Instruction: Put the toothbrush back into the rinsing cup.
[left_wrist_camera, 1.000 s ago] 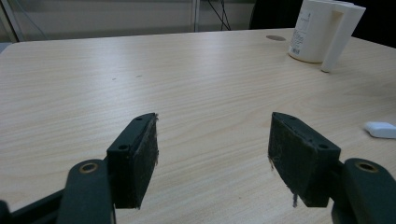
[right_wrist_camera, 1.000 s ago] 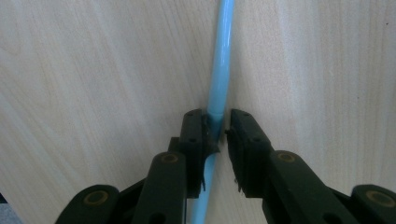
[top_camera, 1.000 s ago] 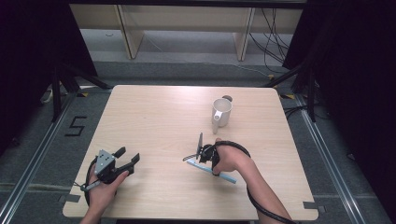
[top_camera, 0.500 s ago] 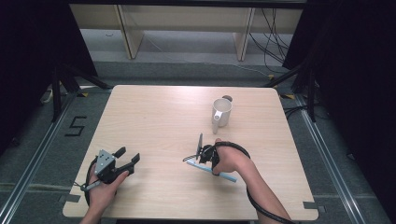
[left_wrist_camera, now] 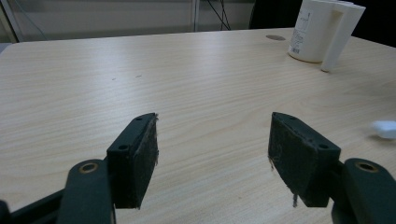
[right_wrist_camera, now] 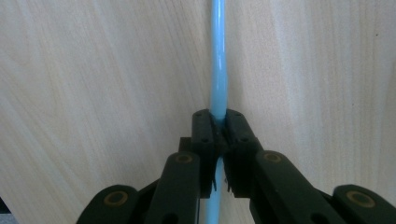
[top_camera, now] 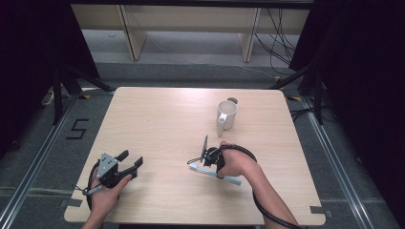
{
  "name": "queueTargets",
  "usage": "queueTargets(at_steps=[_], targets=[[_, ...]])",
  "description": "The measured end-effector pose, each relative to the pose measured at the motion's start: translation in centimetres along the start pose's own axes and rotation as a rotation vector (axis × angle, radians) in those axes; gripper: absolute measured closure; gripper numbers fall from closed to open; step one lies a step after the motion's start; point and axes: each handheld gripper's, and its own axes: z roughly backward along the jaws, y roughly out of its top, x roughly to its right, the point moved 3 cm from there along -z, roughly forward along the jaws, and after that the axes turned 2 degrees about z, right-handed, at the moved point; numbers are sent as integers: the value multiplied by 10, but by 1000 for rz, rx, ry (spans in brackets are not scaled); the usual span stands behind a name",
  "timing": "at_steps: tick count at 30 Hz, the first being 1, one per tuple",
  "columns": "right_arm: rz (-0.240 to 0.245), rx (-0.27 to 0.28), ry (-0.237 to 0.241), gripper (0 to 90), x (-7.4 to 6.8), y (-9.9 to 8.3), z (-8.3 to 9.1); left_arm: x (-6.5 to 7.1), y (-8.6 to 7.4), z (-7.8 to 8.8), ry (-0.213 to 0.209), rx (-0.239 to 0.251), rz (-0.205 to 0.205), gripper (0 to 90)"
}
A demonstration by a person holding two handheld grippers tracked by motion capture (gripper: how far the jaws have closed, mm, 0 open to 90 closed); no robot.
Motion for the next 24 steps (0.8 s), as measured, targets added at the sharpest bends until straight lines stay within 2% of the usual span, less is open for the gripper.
queueTargets(at_steps=[3, 4, 8, 9, 11, 12, 14, 15, 18, 19, 20, 23, 24], targets=[[-4, -5, 0, 843, 0, -1, 1, 0, 0, 0, 0, 0, 0, 326], [13, 1, 1, 843, 1, 0, 1, 0, 0, 0, 0, 0, 0, 325], [11, 4, 3, 843, 1, 0, 2, 0, 0, 0, -1, 0, 0, 325], [-4, 1, 4, 843, 0, -1, 2, 0, 0, 0, 0, 0, 0, 326], [6, 7, 4, 843, 1, -1, 3, 0, 0, 0, 0, 0, -1, 326], [-8, 6, 4, 843, 1, -1, 4, 0, 0, 0, 0, 0, -1, 326], [1, 6, 3, 843, 1, -2, 4, 0, 0, 0, 0, 0, -1, 326], [-18, 9, 2, 843, 1, -3, 6, 0, 0, 0, 0, 0, -1, 326], [-21, 14, 4, 843, 0, -3, 8, 0, 0, 0, 0, -1, -1, 326], [-9, 25, 4, 843, 1, -3, 8, 0, 0, 0, 0, -2, -1, 326], [-28, 23, 1, 843, 0, -4, 9, 1, 0, 0, 0, -2, -1, 326], [-23, 40, -15, 843, 3, -5, 12, 0, 0, 1, 5, -14, -2, 326], [-44, 39, -15, 842, 2, -6, 12, 1, 0, 1, 7, -17, -1, 326]])
